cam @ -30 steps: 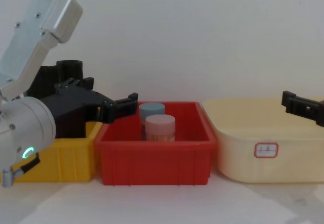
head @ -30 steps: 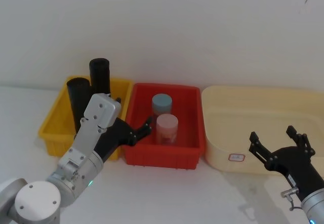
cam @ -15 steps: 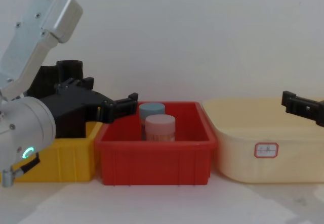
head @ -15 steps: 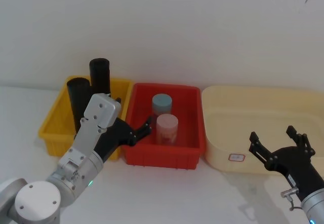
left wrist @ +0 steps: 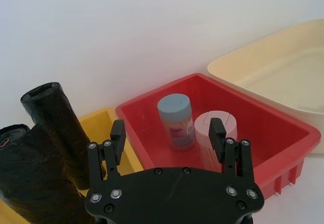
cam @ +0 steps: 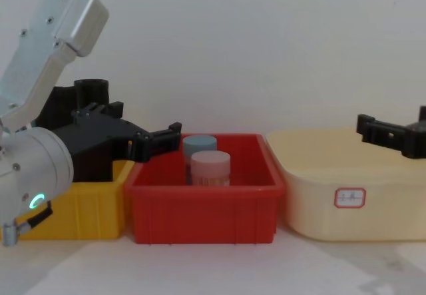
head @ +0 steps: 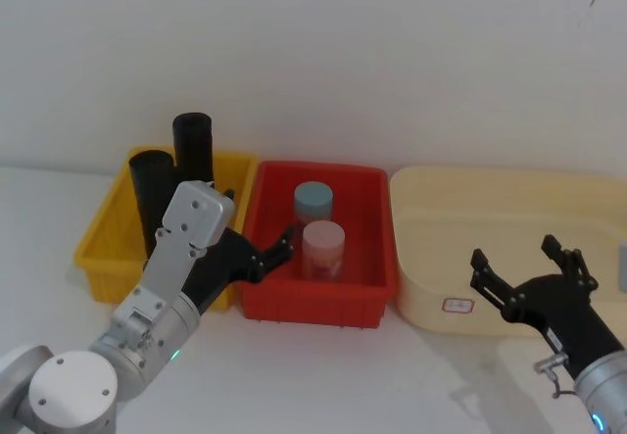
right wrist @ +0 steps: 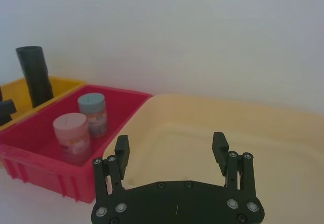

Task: Pick up the garbage bag with the one hand and transfer it to the other hand.

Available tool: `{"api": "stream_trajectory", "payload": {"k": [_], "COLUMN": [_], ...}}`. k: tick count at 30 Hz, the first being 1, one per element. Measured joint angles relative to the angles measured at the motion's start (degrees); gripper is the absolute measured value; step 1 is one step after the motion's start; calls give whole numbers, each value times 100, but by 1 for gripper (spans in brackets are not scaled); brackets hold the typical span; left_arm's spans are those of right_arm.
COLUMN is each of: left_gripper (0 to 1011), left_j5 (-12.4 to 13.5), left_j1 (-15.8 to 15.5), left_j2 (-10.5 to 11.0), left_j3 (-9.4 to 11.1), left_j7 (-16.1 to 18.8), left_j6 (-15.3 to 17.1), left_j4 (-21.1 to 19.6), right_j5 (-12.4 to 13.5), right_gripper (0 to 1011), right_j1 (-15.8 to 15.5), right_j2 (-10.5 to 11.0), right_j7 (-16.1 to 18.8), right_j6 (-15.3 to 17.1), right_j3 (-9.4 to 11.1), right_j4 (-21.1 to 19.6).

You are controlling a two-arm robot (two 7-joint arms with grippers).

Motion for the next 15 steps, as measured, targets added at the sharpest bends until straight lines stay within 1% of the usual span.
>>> {"api": "stream_trajectory", "payload": {"k": [2, 3, 6, 7, 11, 12, 15], "left_gripper": [1001, 1001, 1001, 1001, 1001, 1001, 1001], "left_j5": [0, 0, 0, 0, 0, 0, 0], "left_j1": [0, 0, 0, 0, 0, 0, 0], "left_j2": [0, 0, 0, -1, 0, 0, 0], "left_j3": [0, 0, 0, 0, 0, 0, 0], "left_j7": [0, 0, 0, 0, 0, 0, 0], "left_j6": [0, 0, 0, 0, 0, 0, 0], "left_j4": [0, 0, 0, 0, 0, 0, 0], "right_j5": [4, 12, 36, 53, 73, 75, 75], "right_gripper": [1000, 1000, 1000, 1000, 1000, 1000, 1000], "right_j1": [52, 119, 230, 317, 555, 675, 862], "right_j2": [-4, -11, -25, -36, -68, -83, -111], "right_j7": [24, 50, 85, 113, 182, 215, 275], "right_j6": [106, 249, 463, 632, 1004, 1173, 1375], "right_j3": [-16, -37, -66, -92, -177, -224, -313], "right_j4": [-24, -51, -100, -125, -170, -174, -169]}}
